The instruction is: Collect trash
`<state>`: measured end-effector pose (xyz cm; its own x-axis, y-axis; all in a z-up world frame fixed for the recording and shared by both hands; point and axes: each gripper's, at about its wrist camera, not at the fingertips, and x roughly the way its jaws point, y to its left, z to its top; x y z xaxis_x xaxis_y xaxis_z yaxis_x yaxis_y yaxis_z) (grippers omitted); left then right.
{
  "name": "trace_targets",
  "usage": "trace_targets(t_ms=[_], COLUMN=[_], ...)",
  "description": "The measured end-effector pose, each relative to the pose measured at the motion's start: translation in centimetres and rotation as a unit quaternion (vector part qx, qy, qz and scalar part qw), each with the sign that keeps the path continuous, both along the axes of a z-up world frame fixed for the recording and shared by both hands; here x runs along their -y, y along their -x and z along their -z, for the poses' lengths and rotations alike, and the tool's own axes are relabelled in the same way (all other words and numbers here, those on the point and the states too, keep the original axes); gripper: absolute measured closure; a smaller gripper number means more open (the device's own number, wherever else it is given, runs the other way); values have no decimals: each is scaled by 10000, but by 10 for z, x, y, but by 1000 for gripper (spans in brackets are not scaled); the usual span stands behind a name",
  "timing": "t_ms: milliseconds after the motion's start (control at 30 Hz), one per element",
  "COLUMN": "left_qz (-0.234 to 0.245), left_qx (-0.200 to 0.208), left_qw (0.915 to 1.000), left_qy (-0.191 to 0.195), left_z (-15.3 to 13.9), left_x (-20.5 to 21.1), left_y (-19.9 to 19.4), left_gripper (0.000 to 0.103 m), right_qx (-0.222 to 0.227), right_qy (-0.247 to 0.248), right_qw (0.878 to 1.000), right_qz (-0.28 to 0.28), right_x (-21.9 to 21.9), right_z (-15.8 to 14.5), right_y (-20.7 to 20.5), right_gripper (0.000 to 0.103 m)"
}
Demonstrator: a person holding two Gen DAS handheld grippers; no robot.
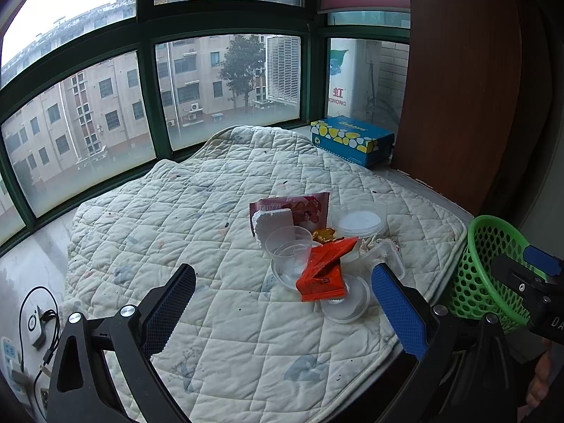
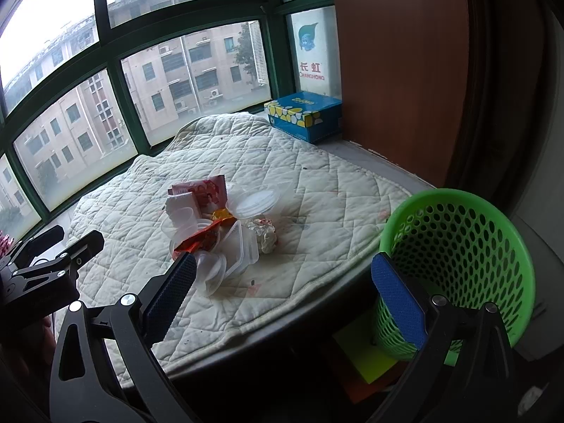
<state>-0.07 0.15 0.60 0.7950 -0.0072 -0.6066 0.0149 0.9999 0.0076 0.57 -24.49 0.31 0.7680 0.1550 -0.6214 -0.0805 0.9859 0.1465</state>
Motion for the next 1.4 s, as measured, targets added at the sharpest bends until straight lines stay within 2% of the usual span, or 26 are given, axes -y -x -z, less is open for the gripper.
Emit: trace_targets(t_ms=[1400], left_qz=[22], left_qx=[-32], left_qw=[10000], left_qy=[-26], left_z=[1], left_x=[6], left_y=[-5], left_gripper=[6], right_qx=[-50], right_qy=[-69], right_qw=[9999], right_qz=[116], right_x=[7], right_z=[1], right_y=[-4], right_gripper=[5])
